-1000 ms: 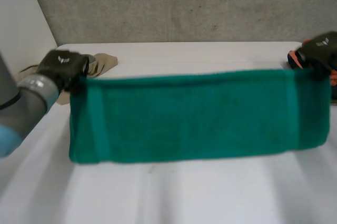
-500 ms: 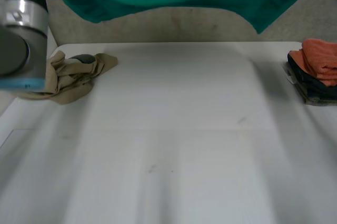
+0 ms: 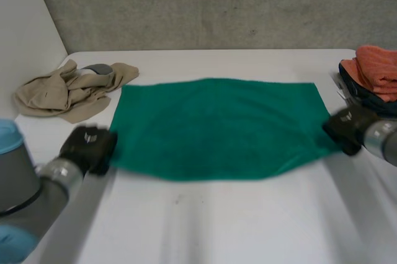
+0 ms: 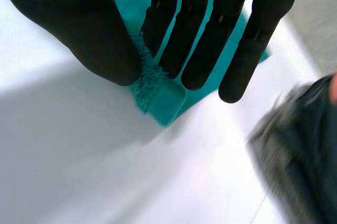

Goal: Fold the laundry.

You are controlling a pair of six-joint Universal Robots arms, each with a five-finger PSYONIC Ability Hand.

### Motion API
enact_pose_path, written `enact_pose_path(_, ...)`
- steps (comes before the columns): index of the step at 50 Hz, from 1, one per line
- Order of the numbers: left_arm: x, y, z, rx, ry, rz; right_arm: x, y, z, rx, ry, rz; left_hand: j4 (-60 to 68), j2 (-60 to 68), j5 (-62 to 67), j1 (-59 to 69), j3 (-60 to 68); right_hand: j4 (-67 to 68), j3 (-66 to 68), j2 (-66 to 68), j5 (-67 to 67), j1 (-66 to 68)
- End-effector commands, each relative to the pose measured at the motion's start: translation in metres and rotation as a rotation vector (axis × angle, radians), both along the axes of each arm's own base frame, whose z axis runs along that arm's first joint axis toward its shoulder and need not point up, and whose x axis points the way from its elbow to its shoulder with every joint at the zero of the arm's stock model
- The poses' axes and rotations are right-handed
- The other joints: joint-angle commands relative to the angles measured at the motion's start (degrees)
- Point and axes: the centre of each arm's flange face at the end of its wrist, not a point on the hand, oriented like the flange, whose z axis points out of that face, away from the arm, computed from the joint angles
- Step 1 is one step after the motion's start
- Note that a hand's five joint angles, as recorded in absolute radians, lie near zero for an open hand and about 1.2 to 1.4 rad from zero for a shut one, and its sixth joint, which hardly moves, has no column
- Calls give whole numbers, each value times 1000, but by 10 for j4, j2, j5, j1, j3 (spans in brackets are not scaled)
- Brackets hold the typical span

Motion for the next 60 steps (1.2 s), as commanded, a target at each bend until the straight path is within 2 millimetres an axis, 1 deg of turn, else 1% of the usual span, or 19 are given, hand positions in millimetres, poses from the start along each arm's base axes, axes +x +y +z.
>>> enact_pose_path(1, 34, 78, 15, 303, -237, -38, -39, 82, 25, 255, 225, 73, 112, 112, 135, 143, 116, 111, 116, 123, 135, 156)
enact_pose_path(3, 37, 85, 21, 330, -254, -37, -48, 87, 31, 261, 256, 79, 112, 112, 135, 143, 116, 111, 116, 123, 135, 156)
enact_pose_path(6, 37, 74, 36, 246, -247, -24, -60, 78, 38, 188, 271, 46, 112, 112, 135, 143, 116, 111, 116, 123, 135, 156)
enact_pose_path(9, 31, 50, 50, 92, -221, -22, -61, 58, 39, 88, 210, -23, 112, 112, 135, 143, 116, 111, 116, 123, 135, 156)
enact_pose_path(12, 23, 31, 51, 9, -192, -35, -50, 29, 23, 10, 111, -58, 112, 112, 135, 143, 116, 111, 116, 123, 135, 156)
enact_pose_path(18, -23, -16, 48, -175, -57, -98, -18, -9, 12, -160, -12, -51, 112, 112, 135, 143, 116, 111, 116, 123, 135, 156)
enact_pose_path(27, -46, -85, 26, -275, -41, -11, -6, -53, -2, -348, 13, -117, 112, 112, 135, 143, 116, 111, 116, 123, 135, 156)
enact_pose_path(35, -73, -117, 5, -308, -42, 21, 11, -80, -13, -412, 9, -103, 112, 112, 135, 143, 116, 111, 116, 123, 135, 156)
enact_pose_path(37, -76, -117, 4, -307, -38, 9, 15, -84, -14, -421, 7, -104, 112, 112, 135, 143, 116, 111, 116, 123, 135, 156)
enact_pose_path(38, -82, -113, 2, -306, -41, -6, 17, -85, -15, -414, 6, -106, -246, -246, -223, -215, -242, -148, -143, -136, -125, -104)
enact_pose_path(39, -84, -111, 2, -306, -41, -11, 20, -84, -16, -411, 10, -115, -491, -491, -468, -460, -487, -589, -584, -577, -565, -544)
enact_pose_path(40, -86, -109, 1, -304, -41, -16, 22, -83, -16, -408, 10, -120, -588, -588, -565, -557, -584, -589, -584, -577, -565, -544)
enact_pose_path(41, -94, -101, 1, -301, -33, -35, 22, -82, -16, -407, 10, -125, -512, -512, -488, -481, -508, -589, -584, -577, -565, -544)
enact_pose_path(42, -97, -98, 2, -302, -30, -44, 22, -79, -15, -397, 3, -143, -582, -582, -559, -551, -578, -589, -584, -577, -565, -544)
enact_pose_path(45, -103, -84, 0, -284, -31, -69, 20, -73, -16, -361, -30, -166, -588, -588, -565, -557, -584, -589, -584, -577, -565, -544)
enact_pose_path(51, -89, -62, 26, -297, -21, -67, 14, -30, 6, -246, -120, -155, -588, -588, -565, -557, -584, -589, -584, -577, -565, -544)
enact_pose_path(55, -81, -46, 31, -291, -19, -70, -6, -7, 7, -140, -162, -138, -588, -588, -565, -557, -584, -585, -580, -573, -561, -540)
enact_pose_path(57, -79, -42, 33, -295, -18, -68, -25, 0, 1, -80, -188, -157, -588, -588, -565, -557, -584, -479, -474, -467, -455, -434)
enact_pose_path(60, -74, -35, 31, -302, -15, -66, -41, 6, -11, -25, -216, -167, -588, -588, -565, -557, -584, -446, -442, -435, -423, -402)
